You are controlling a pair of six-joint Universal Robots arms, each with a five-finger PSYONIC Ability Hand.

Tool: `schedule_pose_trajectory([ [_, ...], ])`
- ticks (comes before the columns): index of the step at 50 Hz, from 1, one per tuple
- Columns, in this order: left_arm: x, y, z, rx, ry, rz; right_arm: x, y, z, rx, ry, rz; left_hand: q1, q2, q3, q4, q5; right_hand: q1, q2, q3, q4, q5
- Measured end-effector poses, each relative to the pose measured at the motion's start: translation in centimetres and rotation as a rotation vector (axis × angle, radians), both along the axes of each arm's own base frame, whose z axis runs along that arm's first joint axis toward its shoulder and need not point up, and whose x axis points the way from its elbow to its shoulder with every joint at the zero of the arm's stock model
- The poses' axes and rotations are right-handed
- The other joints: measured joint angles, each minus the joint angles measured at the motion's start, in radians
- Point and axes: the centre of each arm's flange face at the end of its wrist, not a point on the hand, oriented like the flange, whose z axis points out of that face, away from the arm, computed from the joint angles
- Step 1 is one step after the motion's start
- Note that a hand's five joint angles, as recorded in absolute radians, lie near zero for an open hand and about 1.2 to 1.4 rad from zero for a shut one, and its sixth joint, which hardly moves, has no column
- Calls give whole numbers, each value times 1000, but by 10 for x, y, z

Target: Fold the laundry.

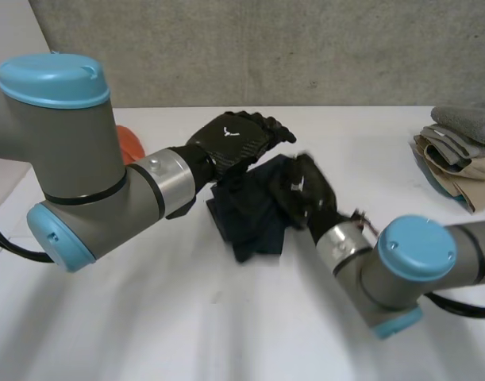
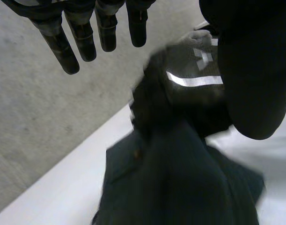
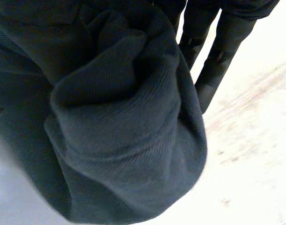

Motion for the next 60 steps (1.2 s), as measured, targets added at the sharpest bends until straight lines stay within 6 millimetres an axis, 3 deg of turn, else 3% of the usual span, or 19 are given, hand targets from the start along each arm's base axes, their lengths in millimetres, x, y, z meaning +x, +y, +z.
schedule_pose_trajectory([
  [6, 5, -6, 23, -75, 55, 45, -7, -35, 67, -122, -139, -44, 11, 0, 0, 0, 0, 3, 0, 2, 6, 8],
  [8, 7, -7, 33, -101, 85, 62, -16, -53, 95, -172, -202, -66, 15, 0, 0, 0, 0, 3, 0, 13, 10, 21],
  [11, 9, -8, 42, -119, 116, 77, -30, -73, 121, -212, -265, -90, 15, 0, 0, 0, 0, 3, 0, 16, 11, 26],
  [15, 9, -7, 48, -124, 144, 86, -71, -112, 165, -281, -384, -138, 15, 0, 0, 0, 0, 3, 0, 16, 11, 26],
  [19, 9, -7, 48, -119, 148, 85, -112, -142, 192, -326, -462, -171, 15, 0, 0, 0, 0, 3, 0, 16, 12, 26],
  [22, 8, -5, 45, -112, 144, 79, -174, -180, 204, -351, -521, -219, 15, 0, 0, 0, 0, 3, 0, 16, 12, 26],
  [27, 6, -3, 40, -99, 135, 72, -246, -221, 182, -325, -536, -263, 15, 0, 0, 0, 0, 3, 0, 25, 14, 26],
  [30, 5, -2, 34, -87, 125, 69, -286, -245, 143, -262, -518, -262, 15, 0, 0, 0, 0, 3, 0, 29, 14, 26],
  [33, 5, -2, 30, -77, 117, 68, -311, -258, 106, -203, -495, -253, 15, 1, 0, 0, 0, 3, 2, 29, 14, 26],
  [34, 4, -1, 27, -71, 113, 67, -323, -262, 83, -165, -481, -247, 15, 2, 0, 0, 0, 3, 2, 29, 14, 26],
  [35, 4, -1, 26, -68, 111, 66, -327, -264, 76, -152, -477, -245, 15, 2, 0, 0, 0, 3, 2, 29, 14, 26],
  [38, 2, -1, 20, -55, 101, 64, -350, -266, 26, -68, -451, -247, 15, 2, 0, 0, 0, 3, 2, 29, 14, 44],
  [44, 0, 0, 12, -40, 89, 60, -376, -258, -18, -2, -426, -280, 15, 4, 0, 0, 0, 3, 2, 29, 14, 96],
  [50, -2, 3, 13, -41, 89, 51, -382, -250, -13, -13, -410, -285, 15, 8, 0, 0, 0, -3, -27, -10, -47, 71],
  [51, -2, 4, 13, -43, 90, 50, -382, -250, -10, -15, -410, -285, 15, 8, 0, 0, 0, -28, -96, -83, -124, 8],
  [52, -3, 4, 14, -44, 92, 48, -381, -247, -3, -20, -409, -285, 15, 8, 0, 0, 0, -216, -336, -319, -364, -232],
  [56, -3, 6, 17, -50, 96, 45, -376, -241, 15, -13, -419, -290, 15, 8, 0, 0, 0, -673, -804, -789, -844, -707],
  [60, -3, 7, 19, -54, 99, 44, -373, -237, 27, 23, -435, -304, 15, 8, 0, 0, 0, -768, -919, -913, -965, -822],
])
